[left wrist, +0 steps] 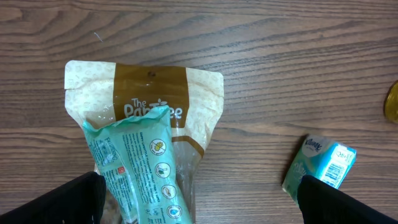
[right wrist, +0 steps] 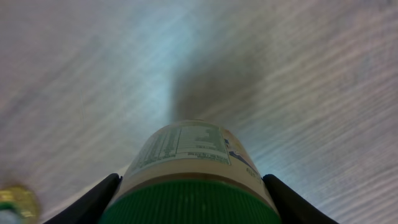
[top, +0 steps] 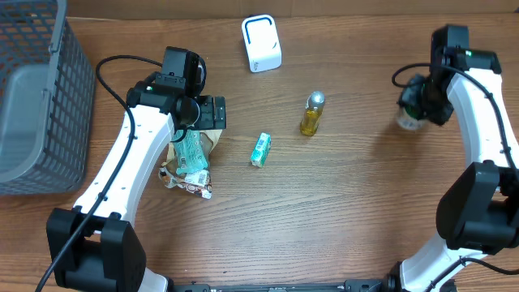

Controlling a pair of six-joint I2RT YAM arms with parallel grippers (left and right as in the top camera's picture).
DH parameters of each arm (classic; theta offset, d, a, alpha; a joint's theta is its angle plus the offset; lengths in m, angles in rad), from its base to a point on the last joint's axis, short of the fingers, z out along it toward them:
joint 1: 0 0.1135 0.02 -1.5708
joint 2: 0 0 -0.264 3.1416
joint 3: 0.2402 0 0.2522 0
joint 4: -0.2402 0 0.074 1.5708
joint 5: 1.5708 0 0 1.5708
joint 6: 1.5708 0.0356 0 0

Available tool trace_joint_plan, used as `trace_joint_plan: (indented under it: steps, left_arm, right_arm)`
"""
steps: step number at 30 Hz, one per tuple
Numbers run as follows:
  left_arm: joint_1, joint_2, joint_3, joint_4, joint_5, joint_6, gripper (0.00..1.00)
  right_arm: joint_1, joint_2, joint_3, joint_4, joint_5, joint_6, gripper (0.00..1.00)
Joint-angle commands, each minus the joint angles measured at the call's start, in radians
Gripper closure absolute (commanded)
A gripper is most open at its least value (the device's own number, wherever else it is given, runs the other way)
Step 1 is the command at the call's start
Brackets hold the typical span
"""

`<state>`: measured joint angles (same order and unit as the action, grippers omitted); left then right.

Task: Scan the item barcode
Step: 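Carry the jar right and set it down on the table, then move the right gripper left and grasp the yellow bottle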

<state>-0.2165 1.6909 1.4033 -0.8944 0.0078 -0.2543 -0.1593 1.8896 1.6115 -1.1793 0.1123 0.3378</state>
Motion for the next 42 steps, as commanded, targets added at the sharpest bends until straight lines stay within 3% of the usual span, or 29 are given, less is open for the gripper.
trace_joint_plan:
  steps: [1,14,17,18,22,29,36,42]
  left_arm:
    - [-0.006,0.002,0.019,0.002,0.004,0.015,0.01]
    - [-0.006,0.002,0.019,0.002,0.004,0.015,0.0]
    - [-0.006,0.002,0.019,0.002,0.004,0.015,0.0]
    - [-0.006,0.002,0.019,0.002,0.004,0.015,0.0]
    - [-0.006,0.002,0.019,0.002,0.004,0.015,0.0]
    - [-0.006,0.002,0.019,0.002,0.004,0.015,0.0]
    - [-0.006,0.002,0.019,0.002,0.004,0.015,0.0]
    - [-0.006,0.002,0.019,0.002,0.004,0.015,0.0]
  right_arm:
    - [-0.022,-0.035,-0.063,0.022,0.011,0.007,0.79]
    - [-0.033,-0.035,-0.267,0.209,0.011,0.007,0.77]
    - [-0.033,-0.034,-0.286,0.228,0.013,0.007,0.67]
    - [-0.033,-0.034,-0.286,0.228,0.026,0.007,0.55]
    - [-0.033,-0.034,-0.286,0.229,0.025,0.007,0.23]
    - [-0.033,-0.039,-0.203,0.171,0.026,-0.024,0.0]
    - [0.002,-0.062,0.113,-0.039,-0.058,-0.024,0.0]
    - [0.061,-0.068,0.314,-0.115,-0.348,-0.024,0.0]
